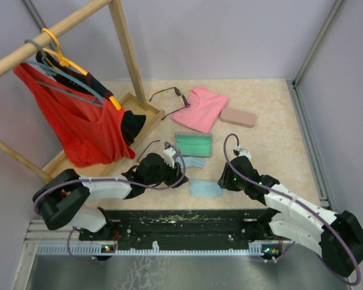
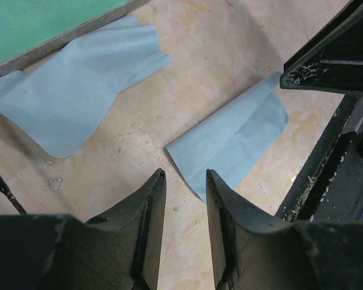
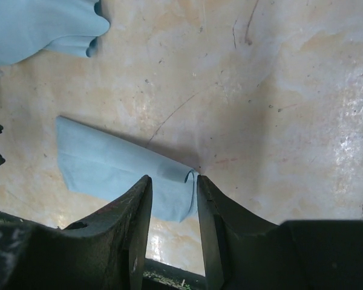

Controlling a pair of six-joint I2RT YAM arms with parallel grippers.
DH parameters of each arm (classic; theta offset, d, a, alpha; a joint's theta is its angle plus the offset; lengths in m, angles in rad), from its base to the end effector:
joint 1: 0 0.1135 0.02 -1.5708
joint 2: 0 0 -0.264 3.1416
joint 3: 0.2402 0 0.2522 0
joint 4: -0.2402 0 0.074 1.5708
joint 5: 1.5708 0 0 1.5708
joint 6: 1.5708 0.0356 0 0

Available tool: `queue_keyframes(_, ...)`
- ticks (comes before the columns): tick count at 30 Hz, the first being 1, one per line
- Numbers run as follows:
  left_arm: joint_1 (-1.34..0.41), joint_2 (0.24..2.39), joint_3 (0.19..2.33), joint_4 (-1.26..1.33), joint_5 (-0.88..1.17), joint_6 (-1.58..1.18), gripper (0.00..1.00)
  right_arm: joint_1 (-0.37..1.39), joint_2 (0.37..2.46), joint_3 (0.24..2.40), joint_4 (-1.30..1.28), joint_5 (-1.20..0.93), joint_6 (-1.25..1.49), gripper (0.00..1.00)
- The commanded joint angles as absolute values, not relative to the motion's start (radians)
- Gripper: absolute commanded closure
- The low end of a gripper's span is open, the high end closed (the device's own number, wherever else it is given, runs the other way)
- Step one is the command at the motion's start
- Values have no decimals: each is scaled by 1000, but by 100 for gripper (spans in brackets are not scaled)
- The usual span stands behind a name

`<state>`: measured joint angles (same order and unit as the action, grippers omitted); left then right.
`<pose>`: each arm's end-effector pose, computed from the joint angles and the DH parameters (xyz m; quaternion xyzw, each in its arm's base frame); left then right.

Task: Organize the sunglasses
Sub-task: Fold the glasses cleaning cloth at the center of the board, then pick up the glasses cleaning cloth from the center of the board.

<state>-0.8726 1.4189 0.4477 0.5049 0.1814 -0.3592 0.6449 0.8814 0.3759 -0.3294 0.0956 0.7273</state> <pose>0.1656 -0.2073 0.1571 0.2612 0.8080 -0.3648 0.3819 0.1370 0.0988 0.1700 0.0556 0.9305 0.1931 0.3062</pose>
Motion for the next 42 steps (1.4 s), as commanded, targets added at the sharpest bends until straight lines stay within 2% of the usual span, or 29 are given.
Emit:
queue_keyframes(1, -873, 1412, 474, 503, 185, -382, 60, 637, 914, 429, -312, 82, 755, 64)
queue_keyframes(10, -873, 1432, 475, 529, 177, -399, 54, 619, 952, 420, -271, 52, 753, 65)
queue_keyframes(21, -870, 1429, 468, 540, 161, -418, 52, 601, 991, 422, -221, 40, 741, 74)
queue_keyframes(25, -864, 1416, 460, 542, 150, -425, 52, 590, 998, 420, -213, 41, 736, 78)
queue_keyframes(31, -850, 1401, 453, 553, 163, -440, 42, 584, 1010, 423, -213, 50, 723, 84)
queue_keyframes(36, -837, 1374, 432, 588, 151, -476, 43, 581, 1020, 421, -197, 34, 719, 93)
queue_keyframes(39, -821, 1361, 402, 660, 175, -520, 38, 581, 1022, 419, -190, 35, 718, 99)
queue_keyframes(42, -819, 1372, 437, 627, 210, -491, 34, 581, 1019, 419, -187, 38, 718, 100)
